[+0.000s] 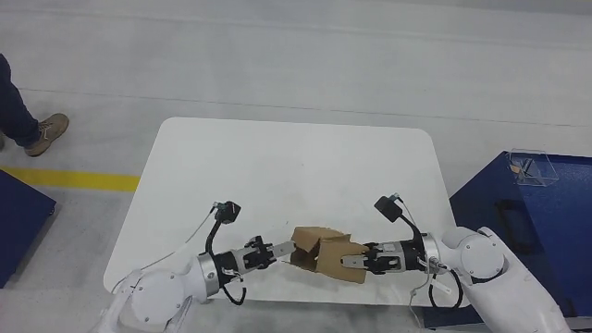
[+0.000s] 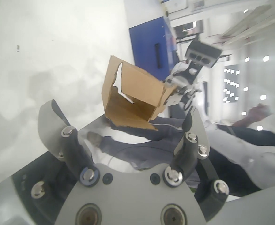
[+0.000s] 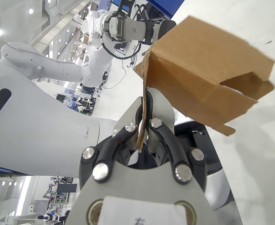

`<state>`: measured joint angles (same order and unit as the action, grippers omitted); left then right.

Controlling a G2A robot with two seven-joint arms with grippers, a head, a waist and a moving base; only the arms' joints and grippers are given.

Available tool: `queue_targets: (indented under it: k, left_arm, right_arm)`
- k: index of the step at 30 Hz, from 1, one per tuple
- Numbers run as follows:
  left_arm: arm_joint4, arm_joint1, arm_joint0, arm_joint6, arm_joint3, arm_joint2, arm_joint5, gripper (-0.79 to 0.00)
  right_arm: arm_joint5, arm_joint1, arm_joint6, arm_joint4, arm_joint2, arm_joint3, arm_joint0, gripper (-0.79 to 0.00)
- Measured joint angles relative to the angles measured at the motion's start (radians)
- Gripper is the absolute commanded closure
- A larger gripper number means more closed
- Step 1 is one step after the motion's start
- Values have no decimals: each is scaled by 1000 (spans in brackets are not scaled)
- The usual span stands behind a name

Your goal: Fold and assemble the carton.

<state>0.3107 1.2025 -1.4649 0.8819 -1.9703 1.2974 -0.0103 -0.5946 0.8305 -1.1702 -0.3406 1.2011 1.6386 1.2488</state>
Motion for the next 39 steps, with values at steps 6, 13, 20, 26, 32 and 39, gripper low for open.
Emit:
queue_targets:
  k: [6,13,20,26,32,39]
  left_arm:
    - [48,-1,-1,-3,-3,-2,3,-785]
    - [88,-11,41,69,23,-32,2,-785]
    - [325,-13,50,68,-10,-100,-62,-785]
    - [333,-14,66,74,1,-118,-89,-785]
    - [326,-14,100,116,29,-130,-138,-785]
    - [315,-17,99,107,8,-125,-140,-785]
  right_arm:
    - [1,0,2,1,-1,1,1,0]
    - [29,3,39,30,-7,22,14,0]
    - [29,3,26,17,-9,28,21,0]
    - [29,5,11,8,-20,28,18,0]
    - [31,6,-11,4,-27,37,15,0]
    - [47,10,-39,37,-61,43,4,0]
